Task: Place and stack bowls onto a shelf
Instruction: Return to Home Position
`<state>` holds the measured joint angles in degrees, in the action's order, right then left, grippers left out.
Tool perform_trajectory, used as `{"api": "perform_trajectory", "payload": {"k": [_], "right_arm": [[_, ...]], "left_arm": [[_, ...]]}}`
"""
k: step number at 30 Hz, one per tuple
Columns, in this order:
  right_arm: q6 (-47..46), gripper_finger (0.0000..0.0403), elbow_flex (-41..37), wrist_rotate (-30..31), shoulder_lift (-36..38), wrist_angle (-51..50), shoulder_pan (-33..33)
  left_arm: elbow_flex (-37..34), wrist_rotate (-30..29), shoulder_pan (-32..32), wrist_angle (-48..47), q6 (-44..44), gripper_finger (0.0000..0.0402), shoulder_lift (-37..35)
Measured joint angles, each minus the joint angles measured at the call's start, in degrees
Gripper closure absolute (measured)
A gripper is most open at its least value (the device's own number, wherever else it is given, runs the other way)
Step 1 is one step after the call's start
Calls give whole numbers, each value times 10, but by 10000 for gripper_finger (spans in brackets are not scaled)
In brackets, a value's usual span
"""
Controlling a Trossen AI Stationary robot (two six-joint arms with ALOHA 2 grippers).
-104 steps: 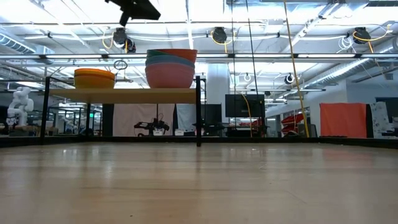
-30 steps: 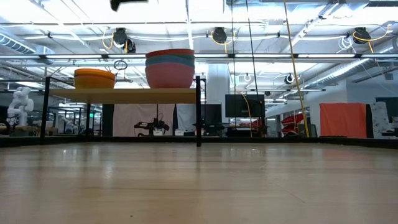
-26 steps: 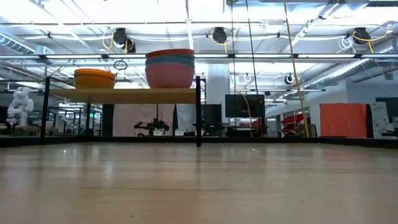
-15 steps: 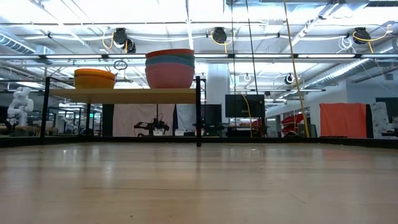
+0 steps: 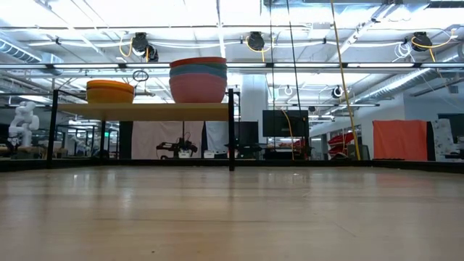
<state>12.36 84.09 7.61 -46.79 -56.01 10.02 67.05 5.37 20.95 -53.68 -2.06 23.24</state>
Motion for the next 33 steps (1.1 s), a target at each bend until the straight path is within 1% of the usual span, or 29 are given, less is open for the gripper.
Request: {"api": "perform_trajectory", "payload": {"k": [7, 14, 17, 21, 25, 27, 29, 32, 33], "right_arm": [[-51, 402, 1, -3, 52, -63, 0], [-60, 402, 0, -6, 107, -111, 0], [-62, 403, -14, -23, 143, -109, 0], [-73, 403, -61, -33, 204, -88, 0], [-94, 403, -122, -32, 276, -61, 0], [-103, 403, -159, -32, 313, -35, 0], [-104, 403, -200, -32, 350, -9, 0], [-104, 403, -263, -32, 402, 35, 0], [-104, 403, -284, -32, 418, 50, 0]], "left_arm": [[0, -11, 0, -79, 27, 399, -50], [0, -13, 0, -117, 33, 397, -106], [0, -13, 0, -144, 37, 397, -136], [0, -13, 0, -172, 54, 399, -181], [0, -9, 0, -186, 72, 388, -227], [6, -9, 1, -202, 83, 382, -229], [17, -8, 1, -242, 98, 381, -228], [17, -8, 1, -253, 100, 380, -229], [16, -8, 0, -270, 101, 379, -228]]}}
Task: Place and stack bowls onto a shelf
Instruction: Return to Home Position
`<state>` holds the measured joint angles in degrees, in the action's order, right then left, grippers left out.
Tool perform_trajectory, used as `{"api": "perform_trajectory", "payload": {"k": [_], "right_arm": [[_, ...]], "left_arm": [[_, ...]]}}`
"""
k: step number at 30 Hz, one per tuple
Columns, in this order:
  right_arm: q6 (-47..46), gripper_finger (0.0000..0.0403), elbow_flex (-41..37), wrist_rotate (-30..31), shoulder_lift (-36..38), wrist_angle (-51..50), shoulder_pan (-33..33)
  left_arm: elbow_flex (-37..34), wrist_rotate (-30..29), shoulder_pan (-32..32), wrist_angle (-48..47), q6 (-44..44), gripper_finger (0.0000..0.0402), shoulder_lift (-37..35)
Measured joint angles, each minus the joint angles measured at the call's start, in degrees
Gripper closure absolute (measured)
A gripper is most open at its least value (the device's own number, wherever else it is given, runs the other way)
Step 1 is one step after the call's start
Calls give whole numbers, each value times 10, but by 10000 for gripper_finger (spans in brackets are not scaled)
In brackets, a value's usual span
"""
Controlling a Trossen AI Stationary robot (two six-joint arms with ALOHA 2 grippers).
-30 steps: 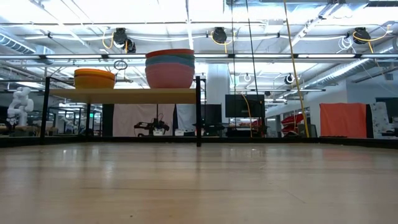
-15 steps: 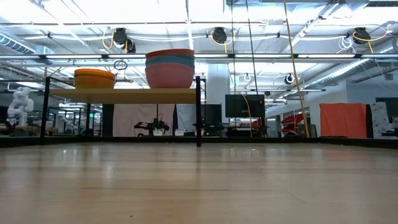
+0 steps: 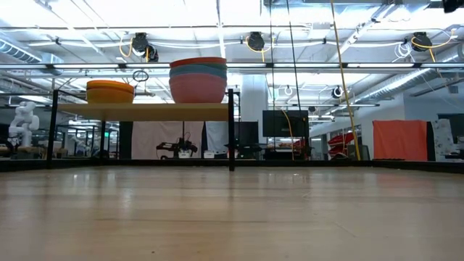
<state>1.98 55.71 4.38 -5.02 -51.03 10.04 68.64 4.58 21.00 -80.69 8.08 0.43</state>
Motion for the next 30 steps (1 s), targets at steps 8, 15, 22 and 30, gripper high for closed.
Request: {"api": "perform_trajectory", "payload": {"k": [8, 15, 22, 30], "right_arm": [[3, 403, -121, 0, 43, 70, 0], [4, 403, -212, -21, 44, 176, 0], [12, 403, -274, -30, 44, 262, 0], [33, 403, -348, -32, 44, 345, 0]], "left_arm": [[1, 1, 2, -6, 0, 378, -1], [1, 4, 11, 15, -34, 378, -1], [1, 5, 23, 76, -63, 378, -1], [1, 37, 49, 81, -63, 378, -1]]}}
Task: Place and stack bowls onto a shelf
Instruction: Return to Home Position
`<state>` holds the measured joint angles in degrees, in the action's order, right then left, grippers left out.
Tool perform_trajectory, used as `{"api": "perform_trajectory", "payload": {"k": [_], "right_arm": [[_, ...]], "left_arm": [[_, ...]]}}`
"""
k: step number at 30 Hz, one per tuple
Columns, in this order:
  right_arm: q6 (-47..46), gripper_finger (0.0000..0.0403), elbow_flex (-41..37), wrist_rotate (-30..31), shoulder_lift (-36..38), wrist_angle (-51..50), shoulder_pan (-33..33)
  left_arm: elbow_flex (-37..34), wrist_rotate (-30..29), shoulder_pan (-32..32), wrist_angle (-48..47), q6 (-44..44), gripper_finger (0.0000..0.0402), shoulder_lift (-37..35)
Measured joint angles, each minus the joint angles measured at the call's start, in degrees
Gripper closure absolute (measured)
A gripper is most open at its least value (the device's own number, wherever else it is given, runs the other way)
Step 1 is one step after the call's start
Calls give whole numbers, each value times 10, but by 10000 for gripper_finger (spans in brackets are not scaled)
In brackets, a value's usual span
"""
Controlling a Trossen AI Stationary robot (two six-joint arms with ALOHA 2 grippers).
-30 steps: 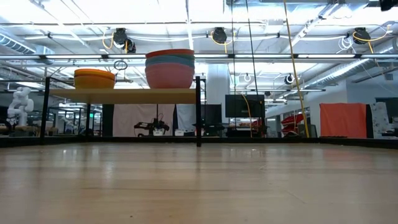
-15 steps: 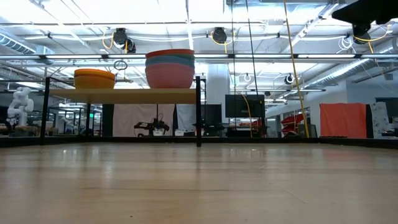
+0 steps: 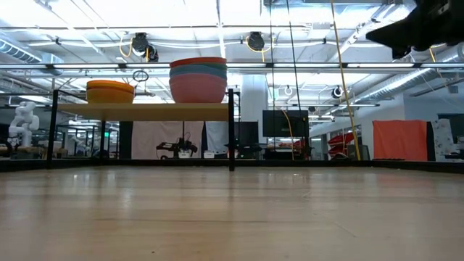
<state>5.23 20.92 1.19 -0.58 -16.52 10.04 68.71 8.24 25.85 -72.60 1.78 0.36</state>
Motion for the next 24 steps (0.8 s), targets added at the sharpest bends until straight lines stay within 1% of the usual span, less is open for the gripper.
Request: {"api": "perform_trajectory", "payload": {"k": [6, 12, 20, 24], "right_arm": [[1, 403, -53, 0, 0, 79, 0], [4, 403, -84, 0, 0, 124, 0], [2, 403, -105, 0, 0, 133, 0], [0, 403, -113, 1, 0, 136, 0]], "left_arm": [[0, 53, 27, 0, -18, 378, 0], [-13, 71, 57, 4, -27, 378, 0], [-84, 84, 76, 46, -42, 378, 0], [-138, 84, 76, 106, -40, 378, 0]]}}
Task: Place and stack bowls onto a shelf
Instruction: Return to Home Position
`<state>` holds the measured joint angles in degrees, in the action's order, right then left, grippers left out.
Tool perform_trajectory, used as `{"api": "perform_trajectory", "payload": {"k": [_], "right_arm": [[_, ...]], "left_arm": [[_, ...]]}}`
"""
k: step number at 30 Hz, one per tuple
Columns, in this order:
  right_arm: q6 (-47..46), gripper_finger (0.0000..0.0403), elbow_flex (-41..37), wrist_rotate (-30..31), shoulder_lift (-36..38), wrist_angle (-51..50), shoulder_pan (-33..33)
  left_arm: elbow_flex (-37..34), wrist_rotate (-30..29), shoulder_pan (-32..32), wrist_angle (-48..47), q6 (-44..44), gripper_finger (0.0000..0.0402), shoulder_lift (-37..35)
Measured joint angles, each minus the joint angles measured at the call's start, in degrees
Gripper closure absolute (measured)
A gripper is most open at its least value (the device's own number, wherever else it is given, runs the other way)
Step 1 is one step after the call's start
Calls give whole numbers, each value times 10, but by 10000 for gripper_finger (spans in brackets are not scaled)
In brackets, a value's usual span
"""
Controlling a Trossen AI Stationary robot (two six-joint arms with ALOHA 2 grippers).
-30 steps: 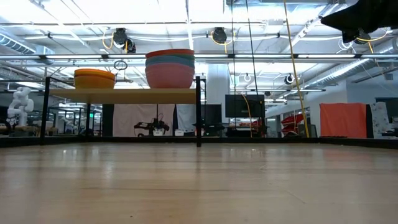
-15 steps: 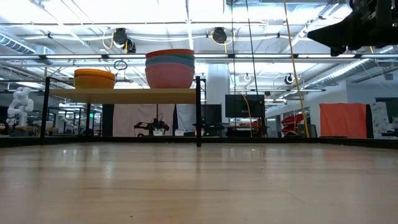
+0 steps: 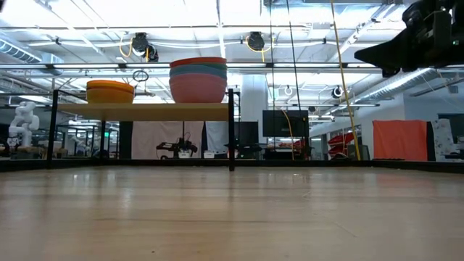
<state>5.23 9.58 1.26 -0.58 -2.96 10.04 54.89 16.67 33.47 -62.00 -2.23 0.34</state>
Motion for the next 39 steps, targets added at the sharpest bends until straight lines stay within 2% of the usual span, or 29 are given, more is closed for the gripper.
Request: {"api": "perform_trajectory", "payload": {"k": [16, 23, 35, 39], "right_arm": [[19, 403, -84, 4, 0, 123, 0], [21, 403, -85, 4, 0, 121, 0], [21, 403, -87, 4, 0, 122, 0], [21, 403, -87, 4, 0, 122, 0]], "left_arm": [[-286, 3, 0, 368, 43, 378, 0], [-384, 88, -1, 532, 54, 378, 0], [-481, 95, -1, 605, 75, 378, 0], [-502, 120, -1, 627, 73, 378, 0]]}}
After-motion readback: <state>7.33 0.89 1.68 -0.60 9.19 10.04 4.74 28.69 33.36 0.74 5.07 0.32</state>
